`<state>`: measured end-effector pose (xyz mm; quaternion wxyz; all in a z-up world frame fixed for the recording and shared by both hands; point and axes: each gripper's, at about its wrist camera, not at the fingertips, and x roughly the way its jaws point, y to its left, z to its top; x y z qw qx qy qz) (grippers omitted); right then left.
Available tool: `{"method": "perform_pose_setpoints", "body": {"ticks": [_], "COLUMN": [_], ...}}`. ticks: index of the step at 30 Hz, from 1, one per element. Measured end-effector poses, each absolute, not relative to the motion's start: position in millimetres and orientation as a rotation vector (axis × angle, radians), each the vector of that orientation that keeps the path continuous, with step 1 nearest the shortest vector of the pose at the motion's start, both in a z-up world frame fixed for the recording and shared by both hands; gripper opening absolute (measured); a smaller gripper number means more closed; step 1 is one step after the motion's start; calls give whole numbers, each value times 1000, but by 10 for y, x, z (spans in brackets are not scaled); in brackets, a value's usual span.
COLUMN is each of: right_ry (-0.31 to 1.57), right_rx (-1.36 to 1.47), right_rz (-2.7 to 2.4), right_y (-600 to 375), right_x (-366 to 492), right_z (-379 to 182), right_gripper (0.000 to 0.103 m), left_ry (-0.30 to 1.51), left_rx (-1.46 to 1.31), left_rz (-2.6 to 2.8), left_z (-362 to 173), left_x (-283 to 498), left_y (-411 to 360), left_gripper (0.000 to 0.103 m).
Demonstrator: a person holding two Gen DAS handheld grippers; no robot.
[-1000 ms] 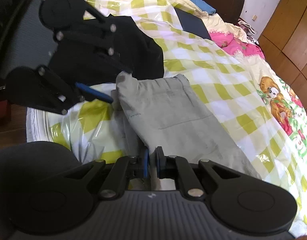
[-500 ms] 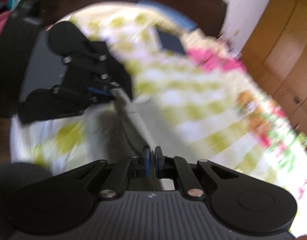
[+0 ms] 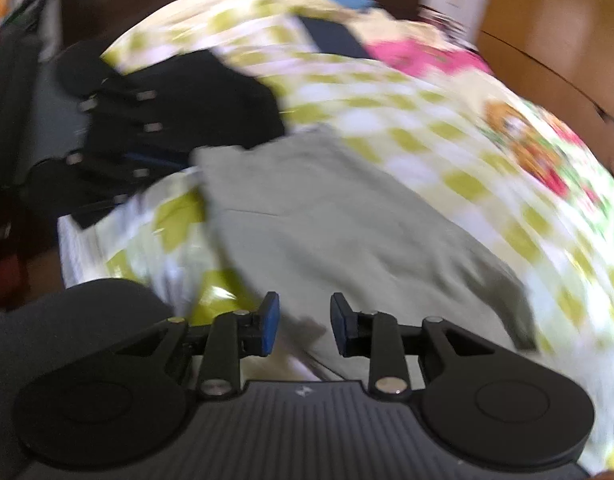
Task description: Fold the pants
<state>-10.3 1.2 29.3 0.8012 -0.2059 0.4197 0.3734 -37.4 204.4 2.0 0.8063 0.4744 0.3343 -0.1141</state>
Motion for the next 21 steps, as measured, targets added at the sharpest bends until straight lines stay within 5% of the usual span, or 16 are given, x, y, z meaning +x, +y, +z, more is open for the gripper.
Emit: {"method": "perform_pose_setpoints", "body": {"ticks": [11,21], "right_ry": [1058,1131], "right_rx": [-33,380], "right_rz": [234,-133], "right_y": [-1814,-2777], "right_x": [1493,2992], "right_z": [145,-436], "right_gripper": [35,46], "left_ry": [563,649], "left_rx": [726,641], "left_rz": [-481,-559], "left_z": [78,-337], "left_x": [378,1013], "left_y": [558,-127], "left_gripper": [31,31]}}
